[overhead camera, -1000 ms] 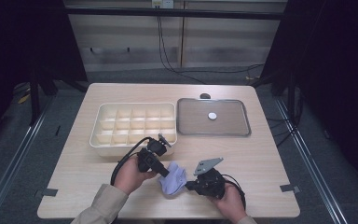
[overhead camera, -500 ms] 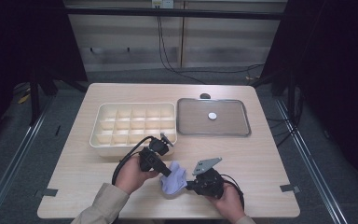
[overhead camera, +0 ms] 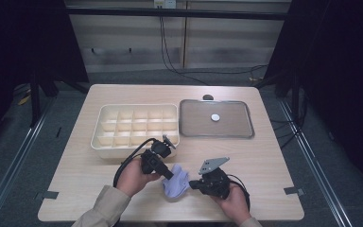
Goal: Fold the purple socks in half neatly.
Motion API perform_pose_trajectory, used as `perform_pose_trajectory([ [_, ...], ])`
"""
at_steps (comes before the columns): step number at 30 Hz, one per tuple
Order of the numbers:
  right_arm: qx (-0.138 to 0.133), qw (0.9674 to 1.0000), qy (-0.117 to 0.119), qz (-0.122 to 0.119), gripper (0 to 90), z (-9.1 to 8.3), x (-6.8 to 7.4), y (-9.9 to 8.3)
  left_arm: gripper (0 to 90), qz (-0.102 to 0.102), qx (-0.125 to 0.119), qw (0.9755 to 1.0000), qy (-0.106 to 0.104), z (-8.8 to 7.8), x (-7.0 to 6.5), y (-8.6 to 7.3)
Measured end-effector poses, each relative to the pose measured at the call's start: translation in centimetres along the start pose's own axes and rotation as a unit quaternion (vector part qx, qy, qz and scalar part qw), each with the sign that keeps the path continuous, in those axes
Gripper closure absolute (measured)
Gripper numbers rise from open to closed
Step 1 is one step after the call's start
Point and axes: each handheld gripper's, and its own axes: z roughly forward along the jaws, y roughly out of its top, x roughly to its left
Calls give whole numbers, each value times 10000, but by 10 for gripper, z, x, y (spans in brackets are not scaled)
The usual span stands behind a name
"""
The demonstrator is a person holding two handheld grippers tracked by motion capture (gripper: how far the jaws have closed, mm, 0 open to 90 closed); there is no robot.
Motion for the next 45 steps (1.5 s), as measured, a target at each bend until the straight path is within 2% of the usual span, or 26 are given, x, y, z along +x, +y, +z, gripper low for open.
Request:
perform_pose_trajectory([
  [1, -46, 10000, -10, -19, 897, -1, -1, 0, 843, 7, 2, 10000, -3, 0, 0, 0],
  [2, -50, 10000, -5, 82, 897, -2, 0, 1, 844, 7, 4, 10000, 17, 0, -1, 0],
  [6, -121, 9999, -30, 15, 898, -5, 0, 4, 844, 61, 38, 10000, 25, -1, 0, 0],
  [10, -166, 9999, 1, 14, 898, -6, 0, 5, 843, 24, 25, 10000, 34, 0, -1, 0],
  [13, -121, 9999, 18, -52, 897, -2, 2, 6, 843, 35, 28, 10000, 14, 1, -2, 1],
  [23, -63, 10000, 58, -31, 898, 6, 5, 6, 843, 66, -36, 9999, -98, 0, -6, 4],
  [32, -25, 10000, 71, -3, 898, 12, 8, 7, 846, 180, 6, 9998, -116, 2, -13, 7],
  [39, 46, 9999, 35, -95, 898, 15, 10, 7, 846, 259, 18, 9996, -135, 3, -16, 8],
  [41, 29, 10000, 30, -37, 898, 16, 11, 7, 846, 217, 36, 9996, -151, 4, -17, 8],
  [43, 40, 10000, 3, -38, 899, 17, 11, 7, 846, 277, 47, 9995, -149, 5, -17, 8],
  [45, 19, 10000, 9, -72, 899, 17, 11, 7, 846, 252, 62, 9995, -171, 7, -18, 8],
])
